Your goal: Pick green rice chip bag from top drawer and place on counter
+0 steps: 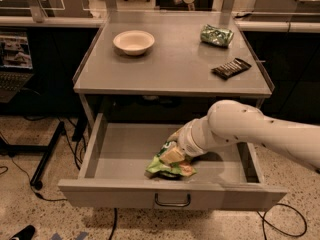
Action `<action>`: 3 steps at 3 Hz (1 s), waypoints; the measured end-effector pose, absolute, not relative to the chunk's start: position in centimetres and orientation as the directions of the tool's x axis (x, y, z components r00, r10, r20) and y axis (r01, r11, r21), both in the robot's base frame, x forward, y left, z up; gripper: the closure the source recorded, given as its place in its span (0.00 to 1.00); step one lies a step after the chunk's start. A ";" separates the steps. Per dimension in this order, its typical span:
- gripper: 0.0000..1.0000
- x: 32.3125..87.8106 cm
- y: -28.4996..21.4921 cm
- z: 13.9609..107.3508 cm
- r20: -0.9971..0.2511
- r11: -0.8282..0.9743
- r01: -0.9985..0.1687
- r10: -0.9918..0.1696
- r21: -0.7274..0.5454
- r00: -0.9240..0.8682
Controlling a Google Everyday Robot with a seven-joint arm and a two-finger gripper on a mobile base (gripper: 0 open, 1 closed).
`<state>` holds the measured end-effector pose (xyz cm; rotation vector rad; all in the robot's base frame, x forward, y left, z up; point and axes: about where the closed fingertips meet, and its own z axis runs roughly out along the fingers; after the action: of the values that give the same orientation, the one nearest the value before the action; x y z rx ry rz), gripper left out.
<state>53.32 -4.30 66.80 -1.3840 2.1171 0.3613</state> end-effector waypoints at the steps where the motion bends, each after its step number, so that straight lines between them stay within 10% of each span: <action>1: 1.00 52.6 -3.9 73.4 -0.632 0.373 -0.919 -0.746 -0.131 -0.212; 3: 1.00 52.7 -2.9 84.8 -0.665 0.307 -0.924 -0.742 -0.227 -0.083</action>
Offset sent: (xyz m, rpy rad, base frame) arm -0.0082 0.0088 0.2163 0.0356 -0.2228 0.1413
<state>52.75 -2.90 84.78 -1.4833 1.8708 0.3282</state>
